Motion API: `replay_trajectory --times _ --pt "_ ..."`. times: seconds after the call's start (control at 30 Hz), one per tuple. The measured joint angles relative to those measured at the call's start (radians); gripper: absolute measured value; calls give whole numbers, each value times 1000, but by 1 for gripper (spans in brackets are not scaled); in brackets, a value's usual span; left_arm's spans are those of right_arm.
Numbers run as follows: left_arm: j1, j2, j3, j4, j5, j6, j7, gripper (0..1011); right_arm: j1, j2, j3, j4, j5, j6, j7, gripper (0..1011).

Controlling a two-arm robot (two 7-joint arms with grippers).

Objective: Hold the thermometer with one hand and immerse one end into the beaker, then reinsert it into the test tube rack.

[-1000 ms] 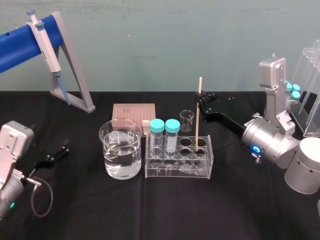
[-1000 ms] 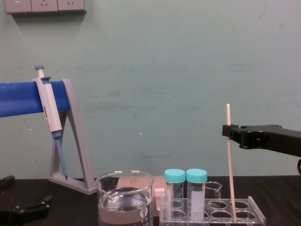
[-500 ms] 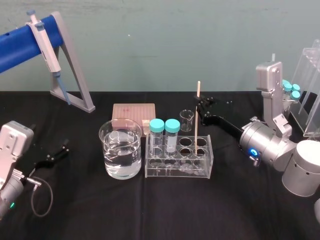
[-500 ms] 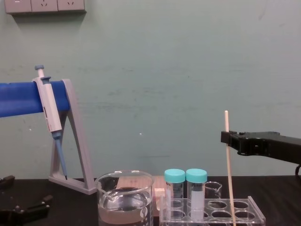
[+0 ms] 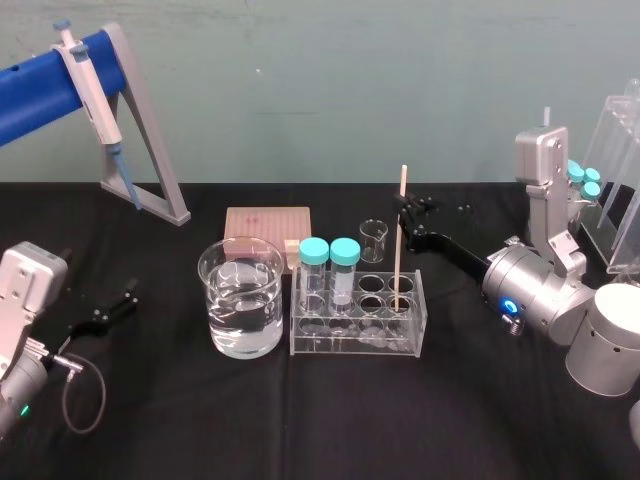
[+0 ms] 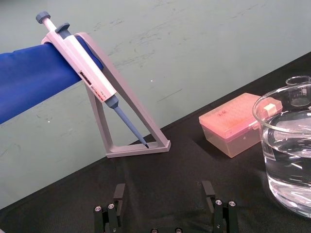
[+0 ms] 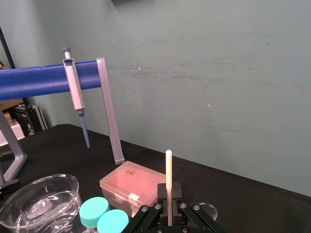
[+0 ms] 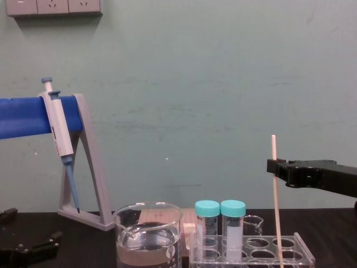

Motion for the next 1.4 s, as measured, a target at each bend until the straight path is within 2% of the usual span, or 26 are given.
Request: replay_trajectory --times 0.47,0.97,1.4 --pt "0 0 0 0 0 0 0 1004 -10 -12 10 -1 23 19 -4 52" --pt "0 0 0 0 0 0 0 1004 -11 -6 4 -8 3 21 -16 52" --pt "0 0 0 0 0 0 0 1004 -1 -10 0 16 -4 7 -1 52"
